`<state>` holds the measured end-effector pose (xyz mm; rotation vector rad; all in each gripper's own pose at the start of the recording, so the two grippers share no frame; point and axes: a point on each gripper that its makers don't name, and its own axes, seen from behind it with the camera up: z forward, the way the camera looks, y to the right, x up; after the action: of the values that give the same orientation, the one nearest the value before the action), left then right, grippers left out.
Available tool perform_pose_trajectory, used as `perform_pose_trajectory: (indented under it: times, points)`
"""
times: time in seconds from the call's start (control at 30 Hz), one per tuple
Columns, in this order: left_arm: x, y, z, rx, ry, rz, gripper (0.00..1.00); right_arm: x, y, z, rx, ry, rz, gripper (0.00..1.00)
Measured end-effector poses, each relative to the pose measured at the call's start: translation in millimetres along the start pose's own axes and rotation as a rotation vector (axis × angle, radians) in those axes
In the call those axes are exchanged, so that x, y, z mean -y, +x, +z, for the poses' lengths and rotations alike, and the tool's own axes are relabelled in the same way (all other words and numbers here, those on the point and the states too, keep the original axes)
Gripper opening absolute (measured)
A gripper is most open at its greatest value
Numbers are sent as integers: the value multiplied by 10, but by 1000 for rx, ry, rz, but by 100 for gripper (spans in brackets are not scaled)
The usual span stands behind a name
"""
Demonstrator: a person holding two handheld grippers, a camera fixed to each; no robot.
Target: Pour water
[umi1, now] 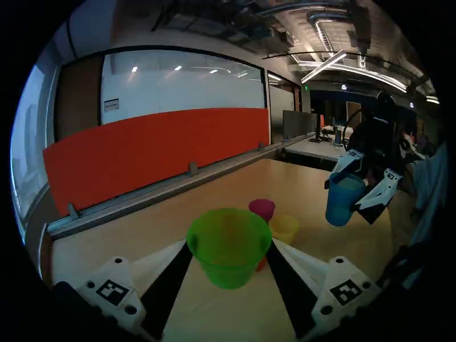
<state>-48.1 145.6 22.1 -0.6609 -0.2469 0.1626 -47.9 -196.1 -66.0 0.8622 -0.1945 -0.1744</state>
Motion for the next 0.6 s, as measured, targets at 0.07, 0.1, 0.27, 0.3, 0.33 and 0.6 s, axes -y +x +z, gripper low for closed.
perform_pose_trajectory:
  times: [0.07, 0.1, 0.27, 0.3, 0.33, 0.6]
  points:
    - [-1, 50, -33, -17, 2, -8, 87, 3, 16, 7, -4, -1, 2, 91]
    - [-2, 74, -48, -26, 3, -11, 87, 4, 24, 10, -6, -2, 2, 91]
    - [-12, 210, -115, -72, 7, -31, 87, 11, 57, 22, -12, -6, 3, 91]
    - [-16, 235, -130, -80, 7, -35, 87, 12, 62, 24, -14, -7, 3, 91]
    - [-26, 255, -146, -87, 4, -41, 87, 14, 64, 27, -15, -7, 4, 91]
    - [-29, 362, -215, -121, 2, -56, 87, 21, 88, 37, -23, -10, 6, 91]
